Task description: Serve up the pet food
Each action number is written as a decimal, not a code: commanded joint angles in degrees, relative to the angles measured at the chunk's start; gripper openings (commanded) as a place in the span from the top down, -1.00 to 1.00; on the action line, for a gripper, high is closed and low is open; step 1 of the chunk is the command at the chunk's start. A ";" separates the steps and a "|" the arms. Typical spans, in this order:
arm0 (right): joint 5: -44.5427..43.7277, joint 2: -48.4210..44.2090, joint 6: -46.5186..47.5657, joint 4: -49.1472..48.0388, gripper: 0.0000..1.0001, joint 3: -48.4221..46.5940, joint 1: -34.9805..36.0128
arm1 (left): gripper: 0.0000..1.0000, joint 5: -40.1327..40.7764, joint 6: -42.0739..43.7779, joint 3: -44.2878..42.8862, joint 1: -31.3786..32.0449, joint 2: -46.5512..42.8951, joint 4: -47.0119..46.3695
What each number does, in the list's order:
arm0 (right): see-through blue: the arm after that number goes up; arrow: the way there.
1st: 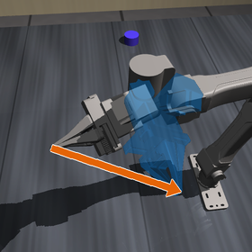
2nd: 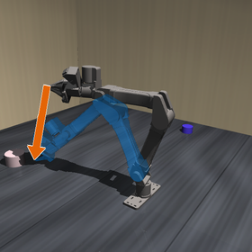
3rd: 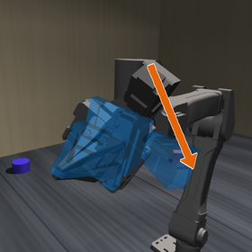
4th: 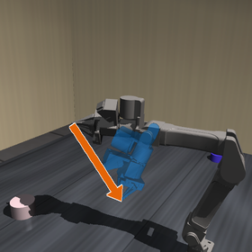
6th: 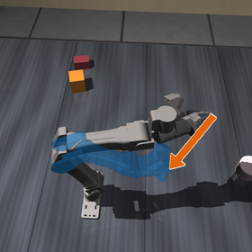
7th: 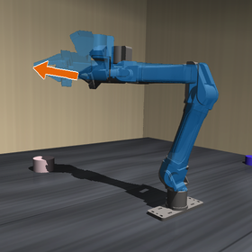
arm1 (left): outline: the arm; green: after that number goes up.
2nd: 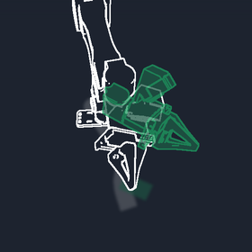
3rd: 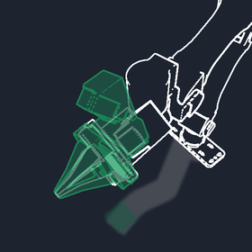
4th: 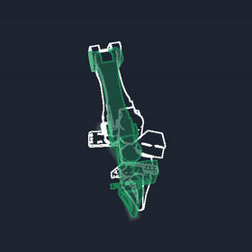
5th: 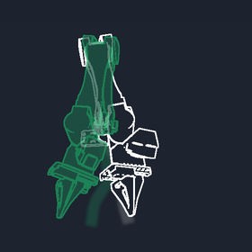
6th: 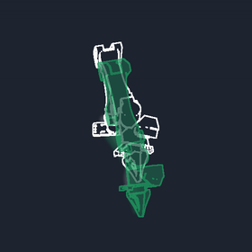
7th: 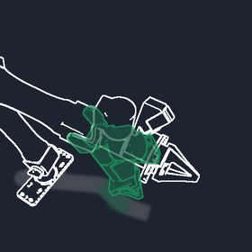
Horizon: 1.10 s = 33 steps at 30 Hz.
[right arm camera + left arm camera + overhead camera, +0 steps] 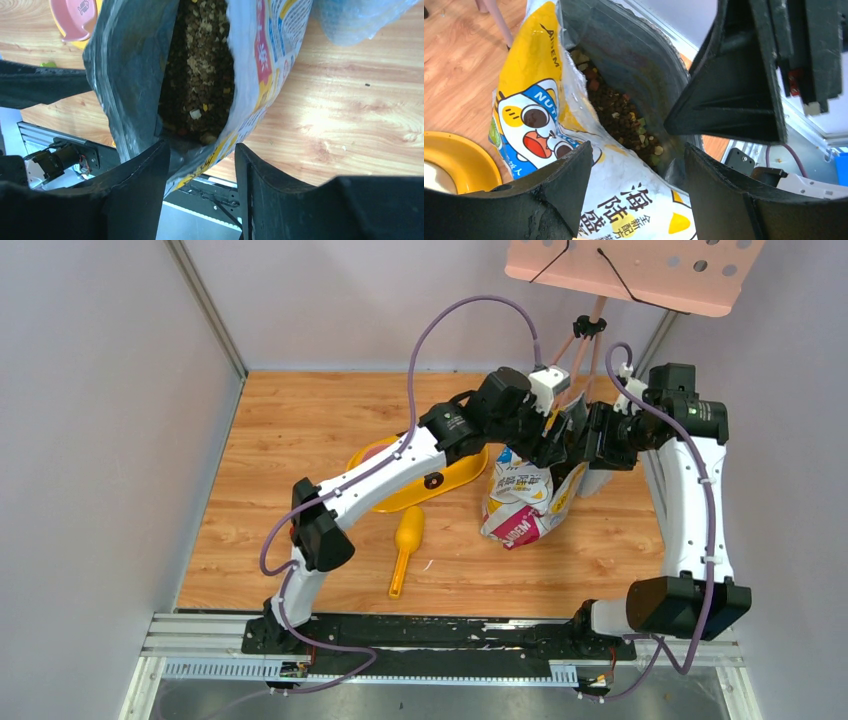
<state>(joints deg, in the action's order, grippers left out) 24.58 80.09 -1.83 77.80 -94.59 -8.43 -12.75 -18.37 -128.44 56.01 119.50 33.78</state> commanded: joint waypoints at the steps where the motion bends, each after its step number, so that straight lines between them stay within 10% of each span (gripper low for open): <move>1: 0.21 -3.62 -2.06 0.69 0.00 2.51 0.00 | -0.48 6.06 -1.05 -2.36 1.46 1.70 0.74; 7: -1.59 -4.10 -1.47 0.65 0.35 3.77 -0.09 | -0.02 12.39 0.43 -2.25 1.80 2.53 3.26; 10: -3.06 -2.17 0.23 0.96 0.99 1.12 -0.14 | 0.75 15.27 3.34 -3.11 1.41 1.58 4.26; 12: -6.13 0.12 1.43 1.18 1.00 -3.43 -0.55 | 0.99 16.90 5.50 -4.21 0.66 0.32 3.81; 20: -10.15 4.76 5.64 3.20 1.00 -23.30 -3.57 | 1.00 23.74 13.03 -7.97 -2.78 -5.50 1.07; 30: -9.15 -0.17 6.22 1.66 1.00 -12.88 -3.79 | 1.00 18.41 15.27 -6.71 -2.83 -6.45 0.58; 33: -5.69 -0.64 6.21 1.13 0.86 -11.81 -3.80 | 0.60 14.09 15.42 -5.37 -2.88 -6.97 0.32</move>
<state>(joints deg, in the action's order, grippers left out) 16.71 83.85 2.63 84.53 -105.89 -10.98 3.18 -6.55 -132.57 54.96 120.33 40.16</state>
